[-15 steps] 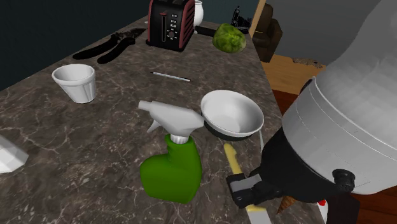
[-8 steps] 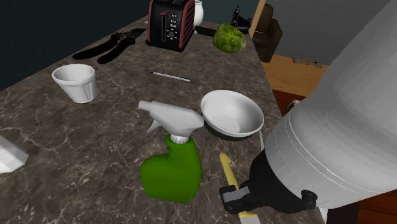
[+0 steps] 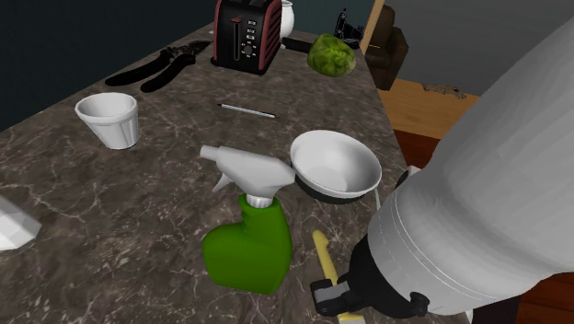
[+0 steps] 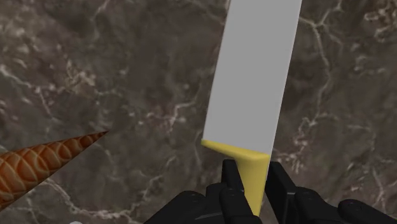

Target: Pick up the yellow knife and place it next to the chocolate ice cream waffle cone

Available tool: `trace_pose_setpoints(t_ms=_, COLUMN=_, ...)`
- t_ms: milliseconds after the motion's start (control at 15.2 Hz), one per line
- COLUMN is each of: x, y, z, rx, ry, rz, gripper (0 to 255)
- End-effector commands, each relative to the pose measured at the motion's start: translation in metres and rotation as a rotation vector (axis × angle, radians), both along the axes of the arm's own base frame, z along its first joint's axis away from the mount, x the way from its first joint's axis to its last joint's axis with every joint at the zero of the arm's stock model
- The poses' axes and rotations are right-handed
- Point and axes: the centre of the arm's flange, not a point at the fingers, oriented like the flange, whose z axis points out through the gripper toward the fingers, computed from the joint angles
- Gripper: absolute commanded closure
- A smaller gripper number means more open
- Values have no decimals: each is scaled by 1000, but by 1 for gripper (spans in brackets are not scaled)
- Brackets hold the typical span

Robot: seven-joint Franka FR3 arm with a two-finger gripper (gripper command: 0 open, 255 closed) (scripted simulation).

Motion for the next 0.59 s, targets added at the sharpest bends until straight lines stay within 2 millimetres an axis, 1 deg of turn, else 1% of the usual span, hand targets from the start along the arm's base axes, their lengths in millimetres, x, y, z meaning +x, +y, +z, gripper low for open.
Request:
trace_pose_setpoints(t_ms=0, x=0, y=0, z=0, rx=0, ry=0, rz=0, gripper=255)
trace_pose_setpoints(t_ms=132, x=0, y=0, z=0, rx=0, ry=0, rz=0, gripper=255)
trace_pose_setpoints(t_ms=198, x=0, y=0, z=0, rx=0, ry=0, rz=0, gripper=0)
trace_pose_setpoints(t_ms=528, x=0, y=0, z=0, rx=0, ry=0, rz=0, gripper=0)
